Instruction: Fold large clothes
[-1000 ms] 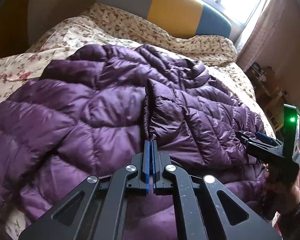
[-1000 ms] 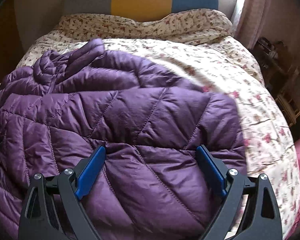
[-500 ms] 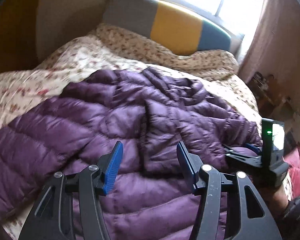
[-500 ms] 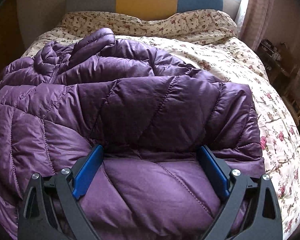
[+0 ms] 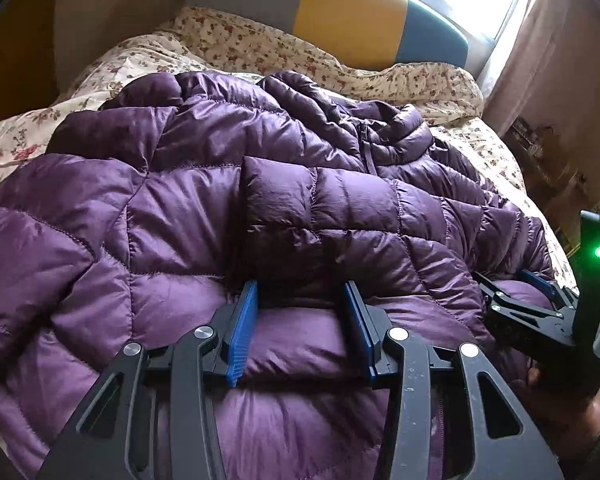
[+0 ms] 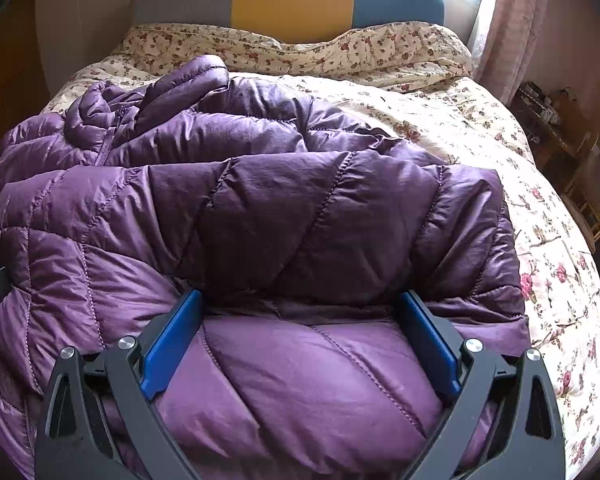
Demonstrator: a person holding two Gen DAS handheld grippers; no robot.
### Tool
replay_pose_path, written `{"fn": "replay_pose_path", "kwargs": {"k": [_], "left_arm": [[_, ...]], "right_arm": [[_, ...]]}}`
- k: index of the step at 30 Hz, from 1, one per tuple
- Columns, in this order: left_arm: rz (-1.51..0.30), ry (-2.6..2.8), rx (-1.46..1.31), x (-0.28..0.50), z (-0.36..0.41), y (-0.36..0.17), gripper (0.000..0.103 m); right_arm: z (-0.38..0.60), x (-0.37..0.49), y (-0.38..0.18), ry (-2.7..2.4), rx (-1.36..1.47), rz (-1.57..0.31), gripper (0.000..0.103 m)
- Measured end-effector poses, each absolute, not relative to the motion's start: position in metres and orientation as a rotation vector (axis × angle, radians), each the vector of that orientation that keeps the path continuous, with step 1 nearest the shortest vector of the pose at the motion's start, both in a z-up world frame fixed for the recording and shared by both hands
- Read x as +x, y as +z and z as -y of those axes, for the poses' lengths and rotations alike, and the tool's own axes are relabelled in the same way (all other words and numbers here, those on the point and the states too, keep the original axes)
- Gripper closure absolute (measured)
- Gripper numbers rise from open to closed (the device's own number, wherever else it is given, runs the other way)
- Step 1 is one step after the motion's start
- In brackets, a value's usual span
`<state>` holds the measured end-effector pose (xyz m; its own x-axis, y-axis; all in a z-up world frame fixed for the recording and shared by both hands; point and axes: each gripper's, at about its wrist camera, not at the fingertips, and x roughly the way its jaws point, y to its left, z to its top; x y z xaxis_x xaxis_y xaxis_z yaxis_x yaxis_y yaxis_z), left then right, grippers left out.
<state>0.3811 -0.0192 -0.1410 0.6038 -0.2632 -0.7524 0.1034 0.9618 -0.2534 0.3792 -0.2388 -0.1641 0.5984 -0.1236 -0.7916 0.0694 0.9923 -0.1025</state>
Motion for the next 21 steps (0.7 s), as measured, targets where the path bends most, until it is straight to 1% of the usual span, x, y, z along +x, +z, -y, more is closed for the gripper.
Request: {"fn": "replay_pose_path", "kwargs": {"k": [5, 6, 7, 8, 9, 10, 16, 21], "left_arm": [[-0.902, -0.229, -0.228, 0.377, 0.016, -0.134, 0.059], [-0.906, -0.231, -0.246, 0.370, 0.012, -0.130, 0.057], [-0.901, -0.234, -0.261, 0.364, 0.008, -0.125, 0.053], [-0.888, -0.222, -0.275, 0.355, 0.003, -0.119, 0.041], [-0.872, -0.191, -0.295, 0.345, -0.006, -0.113, 0.035], [-0.858, -0.182, -0.323, 0.335, -0.014, -0.109, 0.033], [-0.813, -0.033, -0.558, 0.254, -0.105, -0.097, 0.033], [-0.767, 0.178, -0.706, 0.160, -0.193, -0.102, 0.033]], "right_arm": [[0.238, 0.379, -0.164, -0.113, -0.064, -0.922, 0.006], [0.238, 0.379, -0.164, -0.114, -0.067, -0.921, 0.006], [0.238, 0.380, -0.164, -0.115, -0.068, -0.921, 0.006], [0.238, 0.381, -0.164, -0.116, -0.068, -0.921, 0.006], [0.238, 0.380, -0.164, -0.116, -0.069, -0.921, 0.006], [0.238, 0.380, -0.164, -0.117, -0.072, -0.920, 0.005], [0.238, 0.380, -0.164, -0.116, -0.070, -0.919, 0.005], [0.238, 0.380, -0.164, -0.118, -0.071, -0.917, 0.005]]}}
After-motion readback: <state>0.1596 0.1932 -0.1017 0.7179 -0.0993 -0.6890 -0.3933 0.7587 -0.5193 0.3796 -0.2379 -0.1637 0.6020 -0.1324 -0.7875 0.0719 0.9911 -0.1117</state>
